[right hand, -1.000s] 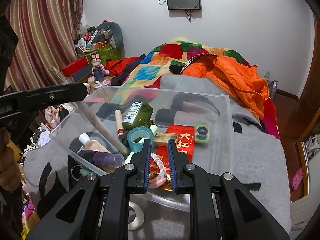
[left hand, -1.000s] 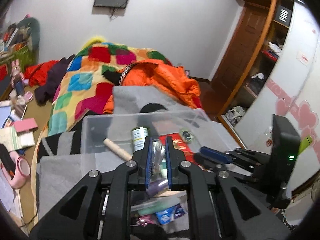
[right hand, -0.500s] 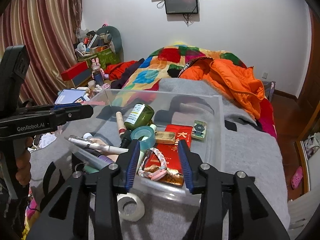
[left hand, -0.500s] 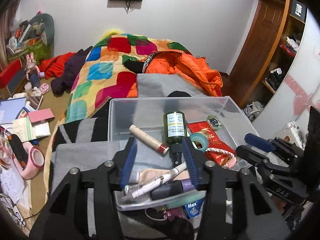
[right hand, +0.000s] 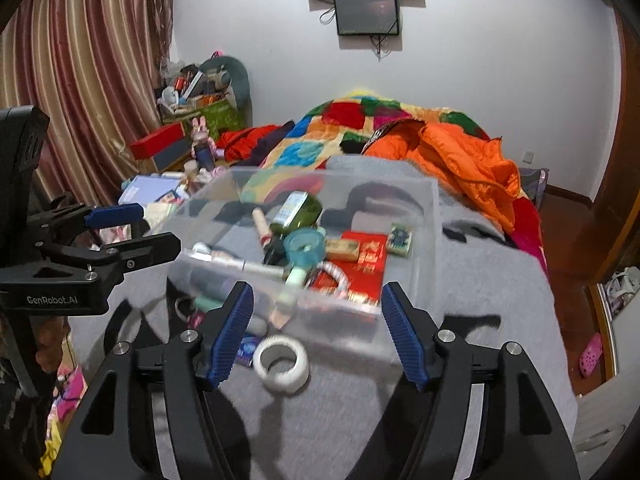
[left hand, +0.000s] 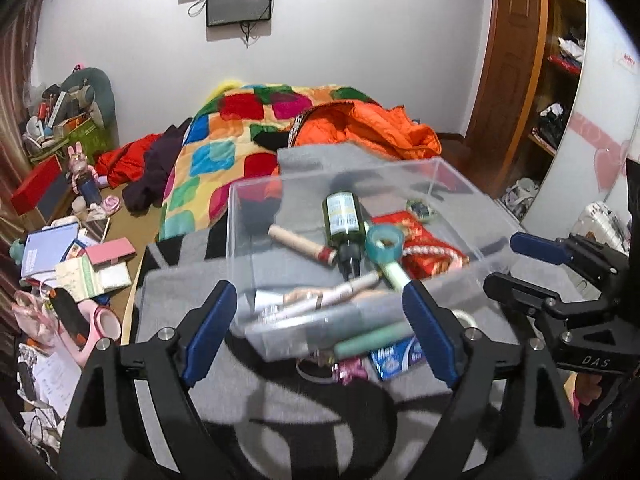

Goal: Organize objects
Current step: 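Withdraw both open tools from the box toward the pink charm and white tape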

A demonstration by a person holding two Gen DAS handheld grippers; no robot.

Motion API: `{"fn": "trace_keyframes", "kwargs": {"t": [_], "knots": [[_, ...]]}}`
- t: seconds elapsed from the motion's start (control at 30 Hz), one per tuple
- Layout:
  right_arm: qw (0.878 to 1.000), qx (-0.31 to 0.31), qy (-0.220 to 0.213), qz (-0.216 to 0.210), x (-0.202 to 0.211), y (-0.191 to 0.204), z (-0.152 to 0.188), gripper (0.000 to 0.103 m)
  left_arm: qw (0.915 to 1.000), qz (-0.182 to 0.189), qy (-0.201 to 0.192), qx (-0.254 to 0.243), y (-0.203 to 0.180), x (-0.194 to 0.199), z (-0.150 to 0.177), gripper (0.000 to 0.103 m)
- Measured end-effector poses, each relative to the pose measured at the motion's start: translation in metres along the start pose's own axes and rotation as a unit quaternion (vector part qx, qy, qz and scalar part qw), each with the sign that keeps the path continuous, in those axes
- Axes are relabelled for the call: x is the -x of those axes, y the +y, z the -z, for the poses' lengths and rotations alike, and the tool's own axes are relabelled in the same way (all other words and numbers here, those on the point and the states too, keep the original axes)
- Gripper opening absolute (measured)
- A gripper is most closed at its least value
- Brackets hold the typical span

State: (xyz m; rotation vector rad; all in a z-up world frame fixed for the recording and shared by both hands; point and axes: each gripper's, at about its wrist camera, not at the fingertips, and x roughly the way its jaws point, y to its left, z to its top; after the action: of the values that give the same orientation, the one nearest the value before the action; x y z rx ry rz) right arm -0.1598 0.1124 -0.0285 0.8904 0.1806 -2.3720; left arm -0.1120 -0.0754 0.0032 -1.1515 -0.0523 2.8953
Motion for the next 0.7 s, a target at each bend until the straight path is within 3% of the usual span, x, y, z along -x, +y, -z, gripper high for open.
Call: {"fn": "trace_keyframes", "kwargs": {"t": [0.1, 0.5, 0.57, 0.7], "knots": [[1.000, 0.012, 0.005, -0.001, 0.001, 0.007, 0.008, 0.072, 0.9999, -0.002, 0.015, 0.006, 0.002, -0.003, 0.013, 0.086], [0.997, 0.010, 0.067, -0.027, -0.030, 0.017, 0.041, 0.071, 0.9944, -0.005, 0.103, 0.022, 0.017, -0.038, 0.062, 0.086], [0.997, 0.002, 0.072, -0.030, -0.035, 0.017, 0.043, 0.069, 0.9931, 0.000, 0.115, 0.023, 0.017, -0.045, 0.066, 0.086], [0.995, -0.012, 0.086, -0.047, -0.043, 0.013, 0.045, 0.046, 0.9934, -0.002, 0.113, 0.019, 0.012, -0.051, 0.064, 0.089]]}}
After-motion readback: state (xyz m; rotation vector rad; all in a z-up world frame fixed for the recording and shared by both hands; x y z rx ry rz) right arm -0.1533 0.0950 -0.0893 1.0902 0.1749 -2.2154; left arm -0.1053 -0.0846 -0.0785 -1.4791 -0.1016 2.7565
